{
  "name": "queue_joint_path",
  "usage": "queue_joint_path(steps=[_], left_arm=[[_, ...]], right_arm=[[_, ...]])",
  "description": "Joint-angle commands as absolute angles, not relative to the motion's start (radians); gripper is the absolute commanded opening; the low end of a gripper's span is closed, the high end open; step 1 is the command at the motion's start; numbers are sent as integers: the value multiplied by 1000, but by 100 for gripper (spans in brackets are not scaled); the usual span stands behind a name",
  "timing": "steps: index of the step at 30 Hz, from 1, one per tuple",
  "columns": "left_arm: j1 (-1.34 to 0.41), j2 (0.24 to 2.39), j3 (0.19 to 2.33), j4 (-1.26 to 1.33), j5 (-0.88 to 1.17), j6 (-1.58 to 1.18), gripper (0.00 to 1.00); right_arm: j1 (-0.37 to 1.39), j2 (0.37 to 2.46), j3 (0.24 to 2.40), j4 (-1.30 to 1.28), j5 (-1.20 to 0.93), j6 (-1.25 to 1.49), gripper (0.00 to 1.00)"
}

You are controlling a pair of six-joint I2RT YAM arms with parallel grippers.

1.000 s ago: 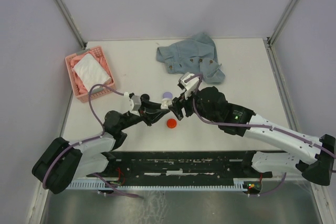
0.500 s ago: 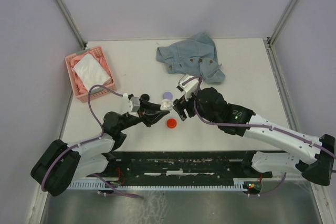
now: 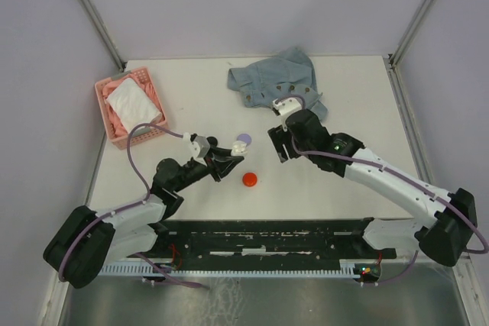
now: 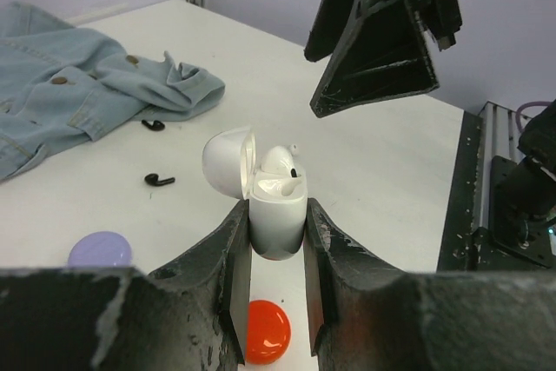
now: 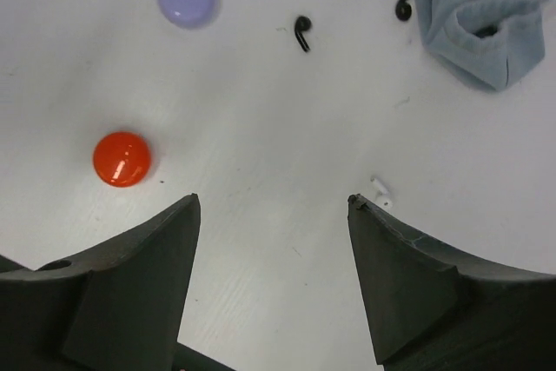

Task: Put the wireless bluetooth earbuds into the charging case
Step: Pick up the earbud from the center of the board.

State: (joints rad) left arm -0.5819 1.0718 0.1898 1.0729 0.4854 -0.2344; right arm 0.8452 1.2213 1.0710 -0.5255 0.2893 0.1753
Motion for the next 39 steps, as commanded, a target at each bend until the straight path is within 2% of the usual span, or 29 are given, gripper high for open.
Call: queue_joint_path(steps=[1, 6, 10, 19, 29, 36, 39], left_arm=[[-578, 1049, 213, 1041, 412, -160, 3], [-578, 1044, 216, 1020, 413, -155, 3], [-579, 1047, 221, 1017, 419, -159, 3], [-578, 1039, 224, 1007, 445, -158, 3], [-578, 1060, 233, 1014, 481, -164, 3], [-578, 1077, 251, 1001, 535, -165, 3], [-578, 1074, 252, 1000, 544, -166, 3]], right_arm=[[749, 1279, 1050, -619, 295, 256, 77], [645, 1342, 986, -580, 273, 303, 75], [557, 1406, 947, -529, 269, 341, 70], [420, 1528, 920, -473, 232, 388, 51], [357, 1637, 940, -433, 149, 381, 41], [340, 1679, 958, -438, 127, 380, 38], [338, 1688, 967, -453, 129, 380, 31]])
